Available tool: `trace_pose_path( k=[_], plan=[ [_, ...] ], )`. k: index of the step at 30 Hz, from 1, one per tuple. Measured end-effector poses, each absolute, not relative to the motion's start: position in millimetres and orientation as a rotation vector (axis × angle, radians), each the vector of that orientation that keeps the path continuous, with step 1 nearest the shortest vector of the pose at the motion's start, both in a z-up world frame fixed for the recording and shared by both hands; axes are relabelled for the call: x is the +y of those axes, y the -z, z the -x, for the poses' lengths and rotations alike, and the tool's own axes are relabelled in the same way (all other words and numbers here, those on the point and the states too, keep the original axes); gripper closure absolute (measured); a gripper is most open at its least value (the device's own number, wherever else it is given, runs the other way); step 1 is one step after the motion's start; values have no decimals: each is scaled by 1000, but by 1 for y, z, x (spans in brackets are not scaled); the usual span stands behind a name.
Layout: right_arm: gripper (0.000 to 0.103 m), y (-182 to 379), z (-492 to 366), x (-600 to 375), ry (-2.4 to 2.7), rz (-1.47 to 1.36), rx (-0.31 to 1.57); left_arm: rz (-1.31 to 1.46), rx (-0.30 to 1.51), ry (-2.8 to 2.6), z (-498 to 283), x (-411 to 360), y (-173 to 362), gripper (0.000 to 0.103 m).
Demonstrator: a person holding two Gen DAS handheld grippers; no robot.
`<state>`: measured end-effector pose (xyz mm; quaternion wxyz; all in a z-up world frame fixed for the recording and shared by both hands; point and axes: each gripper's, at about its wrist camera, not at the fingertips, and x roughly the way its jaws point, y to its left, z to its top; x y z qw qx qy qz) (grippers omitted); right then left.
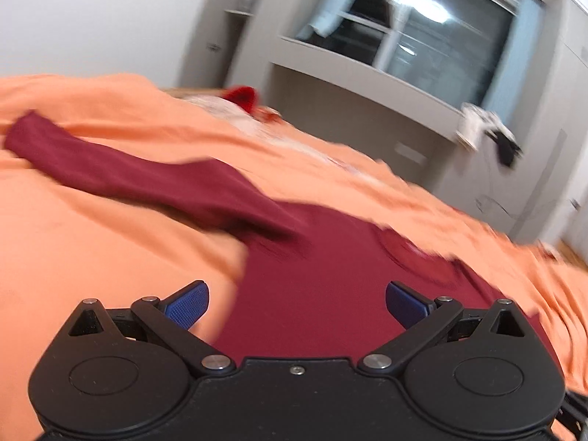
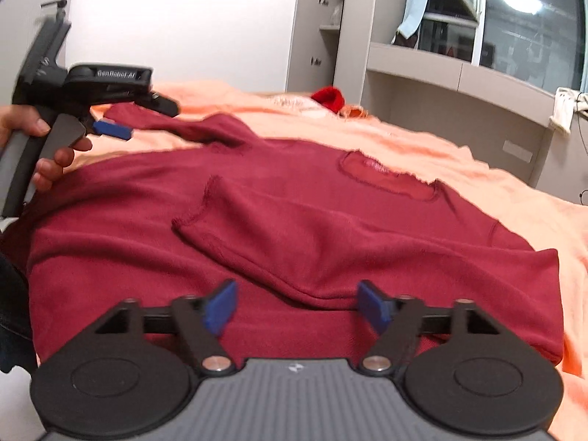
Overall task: Fold small clothes
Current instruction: 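Grasp the other sleeve cuff with the left gripper and lift it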
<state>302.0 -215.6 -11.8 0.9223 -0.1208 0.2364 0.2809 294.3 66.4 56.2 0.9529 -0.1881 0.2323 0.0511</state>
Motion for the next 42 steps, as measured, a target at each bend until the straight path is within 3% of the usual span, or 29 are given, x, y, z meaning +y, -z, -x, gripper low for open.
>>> trace_pose_path(
  k=[3, 11, 17, 21, 30, 33, 35, 40, 42],
  plan=[
    [0, 8, -296, -226, -586, 193, 430, 453, 457, -207, -290, 104, -59, 1],
    [0, 15, -305, -238, -590, 105, 495, 629, 435, -425, -294, 193, -46, 1],
    [0, 23, -308, -238, -593, 94, 515, 540, 424, -364, -320, 219, -39, 1],
    [0, 27, -311, -242, -609, 58, 520, 640, 468, -370, -348, 259, -31, 1],
    [0, 33, -318, -247, -631, 5, 546, 779, 320, -577, -367, 324, -18, 3],
    [0, 33, -318, -246, -634, 0, 547, 780, 273, -640, -369, 324, -17, 12],
    [0, 33, -318, -246, -633, -2, 547, 782, 250, -681, -369, 322, -18, 24],
    [0, 33, -319, -245, -633, -9, 547, 906, 182, -755, -362, 338, -11, 74],
    [0, 33, -319, -246, -633, -9, 547, 954, 164, -746, -358, 345, -8, 80]
  ],
)
